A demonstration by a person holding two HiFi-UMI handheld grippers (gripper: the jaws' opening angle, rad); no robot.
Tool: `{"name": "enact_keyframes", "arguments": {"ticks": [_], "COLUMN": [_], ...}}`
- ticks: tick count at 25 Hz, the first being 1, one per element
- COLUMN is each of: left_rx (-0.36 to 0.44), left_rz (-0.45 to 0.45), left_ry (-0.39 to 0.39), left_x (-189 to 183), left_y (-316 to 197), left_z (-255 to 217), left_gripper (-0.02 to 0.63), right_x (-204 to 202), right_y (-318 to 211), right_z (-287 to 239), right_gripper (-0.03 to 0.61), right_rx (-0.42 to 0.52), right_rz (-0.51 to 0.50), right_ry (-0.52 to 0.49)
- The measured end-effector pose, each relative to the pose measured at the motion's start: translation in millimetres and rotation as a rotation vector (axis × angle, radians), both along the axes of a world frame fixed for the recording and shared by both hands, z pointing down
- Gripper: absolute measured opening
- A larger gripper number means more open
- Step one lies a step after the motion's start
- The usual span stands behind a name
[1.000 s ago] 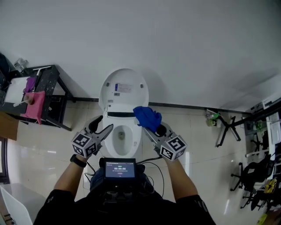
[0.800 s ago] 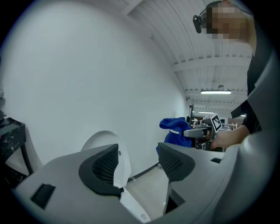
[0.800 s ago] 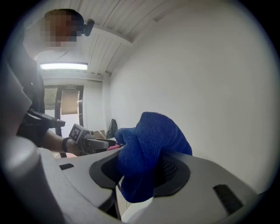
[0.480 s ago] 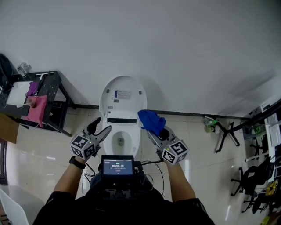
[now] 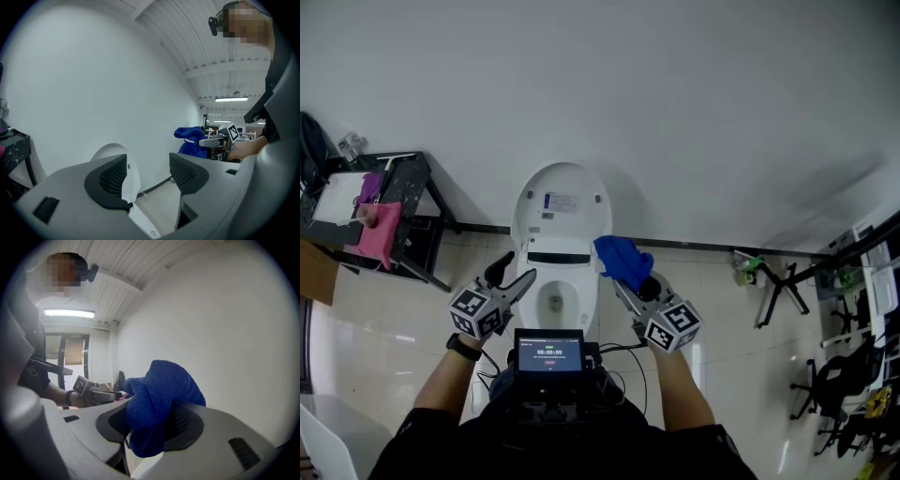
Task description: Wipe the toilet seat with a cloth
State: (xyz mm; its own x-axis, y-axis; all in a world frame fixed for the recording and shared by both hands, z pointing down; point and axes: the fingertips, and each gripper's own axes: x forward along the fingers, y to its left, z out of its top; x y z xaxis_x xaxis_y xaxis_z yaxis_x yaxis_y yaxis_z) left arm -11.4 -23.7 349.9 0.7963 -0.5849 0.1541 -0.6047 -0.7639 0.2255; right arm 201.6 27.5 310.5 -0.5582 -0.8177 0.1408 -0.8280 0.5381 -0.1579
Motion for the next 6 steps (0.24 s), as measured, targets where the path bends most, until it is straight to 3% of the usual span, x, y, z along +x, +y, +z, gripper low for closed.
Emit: {"name": "enact_keyframes", "arguments": {"ticks": [6], "left_rx": [0.004], "left_rz": [0.006], "left_ry": [0.009], "left_x": [-0.9], "left_y": [5.8], "left_z": [-0.3], "left_gripper": [0.276], "right_x": [-4.0], "right_y": [7.5], "right_z": [0.8], "right_gripper": [0.181], "right_rx": [0.003], "right_rz": [-0.002], "right_ry": [0.007]}}
